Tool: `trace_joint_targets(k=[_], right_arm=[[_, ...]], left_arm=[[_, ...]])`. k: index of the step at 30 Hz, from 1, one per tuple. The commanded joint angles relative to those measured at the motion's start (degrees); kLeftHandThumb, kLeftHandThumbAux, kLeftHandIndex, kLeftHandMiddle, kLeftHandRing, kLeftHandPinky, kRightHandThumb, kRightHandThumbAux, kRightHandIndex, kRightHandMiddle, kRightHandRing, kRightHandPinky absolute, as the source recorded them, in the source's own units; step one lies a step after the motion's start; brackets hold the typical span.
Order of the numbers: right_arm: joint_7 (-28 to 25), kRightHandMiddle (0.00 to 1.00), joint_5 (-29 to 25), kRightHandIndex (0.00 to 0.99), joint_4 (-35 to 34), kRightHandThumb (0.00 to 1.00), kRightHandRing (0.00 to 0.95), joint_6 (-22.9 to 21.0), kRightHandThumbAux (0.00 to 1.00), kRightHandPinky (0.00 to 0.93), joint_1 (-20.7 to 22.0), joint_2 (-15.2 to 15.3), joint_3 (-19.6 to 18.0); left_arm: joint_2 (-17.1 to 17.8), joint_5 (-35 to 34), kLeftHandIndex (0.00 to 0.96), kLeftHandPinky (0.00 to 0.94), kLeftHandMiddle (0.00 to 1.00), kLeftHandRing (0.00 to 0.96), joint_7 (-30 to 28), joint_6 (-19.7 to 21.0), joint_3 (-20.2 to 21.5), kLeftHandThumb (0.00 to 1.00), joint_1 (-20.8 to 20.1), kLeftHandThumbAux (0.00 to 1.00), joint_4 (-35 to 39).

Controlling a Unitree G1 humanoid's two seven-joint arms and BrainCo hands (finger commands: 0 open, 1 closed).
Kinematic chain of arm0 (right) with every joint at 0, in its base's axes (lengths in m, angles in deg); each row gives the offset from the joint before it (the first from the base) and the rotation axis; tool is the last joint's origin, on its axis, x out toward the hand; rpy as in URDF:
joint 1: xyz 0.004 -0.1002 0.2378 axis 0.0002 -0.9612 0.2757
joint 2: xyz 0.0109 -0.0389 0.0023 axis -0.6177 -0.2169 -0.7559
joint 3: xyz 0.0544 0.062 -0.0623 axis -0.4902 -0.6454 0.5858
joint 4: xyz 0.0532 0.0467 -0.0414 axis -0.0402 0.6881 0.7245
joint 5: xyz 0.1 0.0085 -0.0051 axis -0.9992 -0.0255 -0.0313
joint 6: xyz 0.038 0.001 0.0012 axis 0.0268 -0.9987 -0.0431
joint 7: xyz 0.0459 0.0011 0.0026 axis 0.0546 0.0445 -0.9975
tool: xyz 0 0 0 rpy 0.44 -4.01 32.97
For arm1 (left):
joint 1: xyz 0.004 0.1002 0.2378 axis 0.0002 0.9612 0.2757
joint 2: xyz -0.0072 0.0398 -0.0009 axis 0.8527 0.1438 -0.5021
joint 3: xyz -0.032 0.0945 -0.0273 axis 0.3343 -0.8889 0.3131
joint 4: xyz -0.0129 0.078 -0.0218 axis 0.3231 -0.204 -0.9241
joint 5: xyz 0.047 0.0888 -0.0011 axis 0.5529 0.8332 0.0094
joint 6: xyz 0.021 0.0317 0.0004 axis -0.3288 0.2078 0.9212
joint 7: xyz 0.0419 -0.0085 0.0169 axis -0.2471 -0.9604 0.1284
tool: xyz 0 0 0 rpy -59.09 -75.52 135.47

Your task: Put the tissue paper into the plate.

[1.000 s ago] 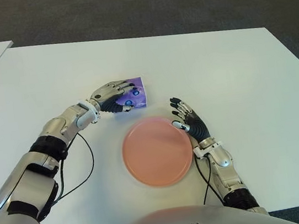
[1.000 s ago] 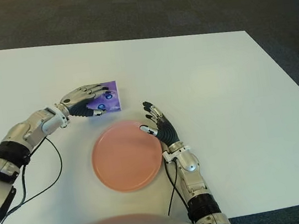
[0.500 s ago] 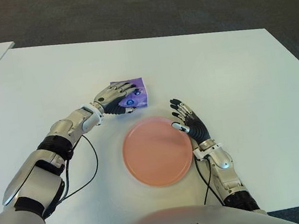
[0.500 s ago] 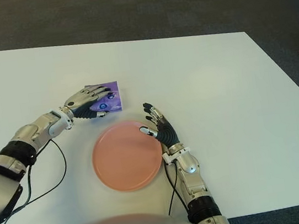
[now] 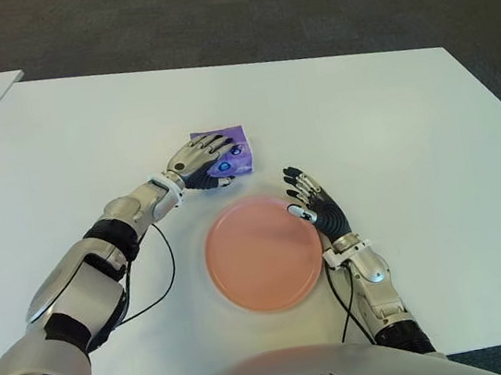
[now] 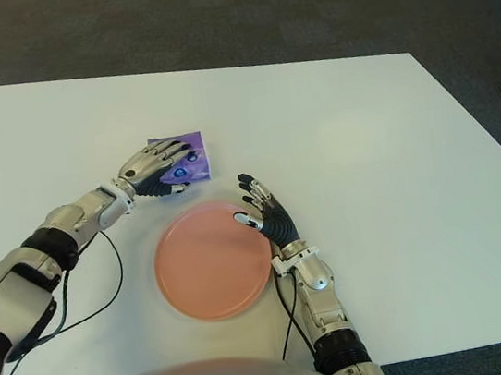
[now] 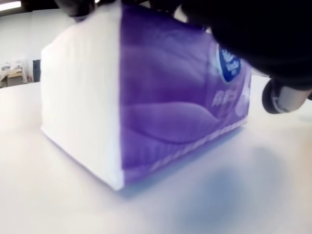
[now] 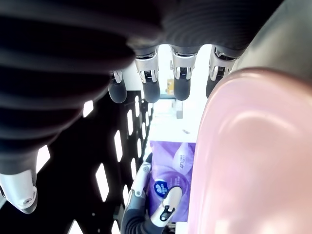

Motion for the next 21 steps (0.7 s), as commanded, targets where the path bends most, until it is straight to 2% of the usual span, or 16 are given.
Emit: trace_joint_targets(k=[1,10,21], right_arm=[[0.2,0.0,0.6,0.0,3.3,0.0,0.0,-1.3,0.528,0.0,-2.9,-0.2,0.4],[1.2,0.0,1.6,0.0,4.3,0.0,0.0,0.4,0.513,0.0,-2.9,-0.3,0.5],[2.1,0.0,2.0,0.0,5.4,0.0,0.0,-0.2,0.515,0.0,-2.8,-0.2,0.7]], left_arm=[[-1.0,2.9,0.0,0.0,0.0,0.0,-0.8,1.3,-3.2,0.147,2.4,0.264,-4.1],[-2.0,2.5,0.0,0.0,0.0,0.0,0.7,1.6,-4.7,0.167,1.9,0.269,-6.1],[-2.3,2.9,0.0,0.0,0.0,0.0,3.0,1.4,-6.0,0.177,1.2,0.27,-8.3]])
